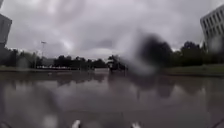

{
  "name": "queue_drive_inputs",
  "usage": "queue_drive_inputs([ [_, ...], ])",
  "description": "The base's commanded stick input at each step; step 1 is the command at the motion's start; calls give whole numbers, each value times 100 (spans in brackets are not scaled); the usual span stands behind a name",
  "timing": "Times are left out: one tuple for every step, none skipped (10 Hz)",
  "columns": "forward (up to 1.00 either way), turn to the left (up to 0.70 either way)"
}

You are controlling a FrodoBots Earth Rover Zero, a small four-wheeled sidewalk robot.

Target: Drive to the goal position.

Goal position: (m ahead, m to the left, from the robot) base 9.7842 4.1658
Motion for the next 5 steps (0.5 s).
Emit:
queue_drive_inputs([
  [70,0],
  [70,0],
  [70,0],
  [70,0],
  [70,0],
])
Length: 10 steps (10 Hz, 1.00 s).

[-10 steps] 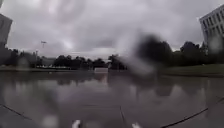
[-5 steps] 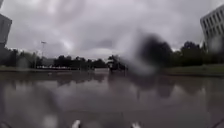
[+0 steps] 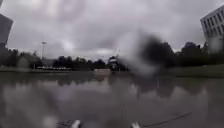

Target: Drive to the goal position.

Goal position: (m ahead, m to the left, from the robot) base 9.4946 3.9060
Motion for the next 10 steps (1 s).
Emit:
queue_drive_inputs([
  [70,3],
  [70,14],
  [70,25],
  [70,20],
  [70,3],
  [70,0],
  [70,0],
  [70,0],
  [70,0],
  [70,0],
])
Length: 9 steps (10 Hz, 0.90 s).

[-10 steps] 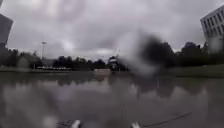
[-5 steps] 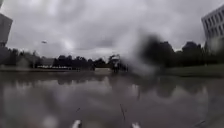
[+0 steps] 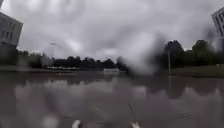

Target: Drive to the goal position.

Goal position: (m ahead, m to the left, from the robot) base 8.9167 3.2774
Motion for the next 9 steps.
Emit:
queue_drive_inputs([
  [70,0],
  [70,0],
  [70,0],
  [70,0],
  [70,0],
  [70,0],
  [70,0],
  [70,0],
  [70,0],
])
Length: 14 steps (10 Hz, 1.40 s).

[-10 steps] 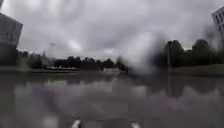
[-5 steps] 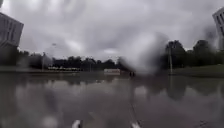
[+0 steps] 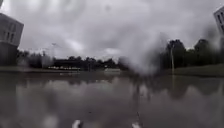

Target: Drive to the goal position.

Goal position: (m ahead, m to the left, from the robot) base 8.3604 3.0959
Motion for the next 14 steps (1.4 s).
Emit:
queue_drive_inputs([
  [70,0],
  [70,0],
  [70,0],
  [70,0],
  [70,0],
  [70,0],
  [70,0],
  [70,0],
  [70,0],
  [70,0],
  [70,0],
  [70,0],
  [70,0],
  [70,0],
])
